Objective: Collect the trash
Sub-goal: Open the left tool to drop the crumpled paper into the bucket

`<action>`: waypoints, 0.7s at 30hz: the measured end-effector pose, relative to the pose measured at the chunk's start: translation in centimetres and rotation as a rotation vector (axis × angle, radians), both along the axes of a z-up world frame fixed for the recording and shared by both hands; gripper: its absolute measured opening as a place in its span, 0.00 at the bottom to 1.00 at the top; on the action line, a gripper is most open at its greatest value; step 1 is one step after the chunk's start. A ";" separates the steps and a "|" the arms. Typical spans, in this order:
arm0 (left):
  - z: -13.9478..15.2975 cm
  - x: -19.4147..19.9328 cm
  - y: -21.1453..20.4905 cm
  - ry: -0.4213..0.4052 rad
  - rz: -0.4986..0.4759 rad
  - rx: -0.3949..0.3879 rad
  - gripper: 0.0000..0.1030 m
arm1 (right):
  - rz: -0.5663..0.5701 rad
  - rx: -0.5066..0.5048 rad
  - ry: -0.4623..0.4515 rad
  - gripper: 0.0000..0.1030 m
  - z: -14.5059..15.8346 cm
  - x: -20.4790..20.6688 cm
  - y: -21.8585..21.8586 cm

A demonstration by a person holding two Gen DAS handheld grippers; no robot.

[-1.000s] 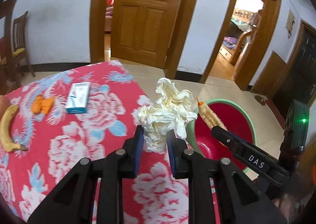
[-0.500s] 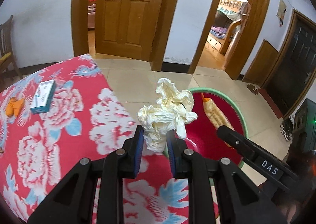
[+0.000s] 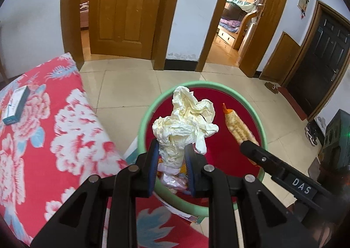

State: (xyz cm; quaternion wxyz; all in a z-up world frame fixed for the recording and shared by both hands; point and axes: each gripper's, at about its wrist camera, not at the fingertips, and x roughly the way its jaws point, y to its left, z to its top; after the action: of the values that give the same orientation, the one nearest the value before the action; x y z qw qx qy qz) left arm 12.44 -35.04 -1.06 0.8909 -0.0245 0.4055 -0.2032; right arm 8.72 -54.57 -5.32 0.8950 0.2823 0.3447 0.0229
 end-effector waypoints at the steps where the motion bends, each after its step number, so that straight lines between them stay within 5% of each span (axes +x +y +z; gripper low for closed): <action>1: -0.2 0.0 -0.3 0.008 -0.005 0.002 0.22 | -0.003 0.002 0.000 0.48 -0.1 -0.2 -0.2; 14: 0.0 -0.1 0.1 0.002 -0.005 -0.014 0.22 | -0.021 0.018 -0.053 0.48 0.5 -1.1 -0.5; 21: 0.2 0.1 -0.2 -0.009 -0.037 -0.055 0.64 | -0.031 0.027 -0.028 0.48 -0.5 -0.6 -0.4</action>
State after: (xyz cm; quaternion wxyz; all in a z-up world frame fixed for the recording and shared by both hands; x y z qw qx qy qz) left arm 12.56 -35.23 -0.85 0.8877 -0.0405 0.3962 -0.2310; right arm 8.12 -54.95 -5.81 0.8961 0.2993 0.3274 0.0177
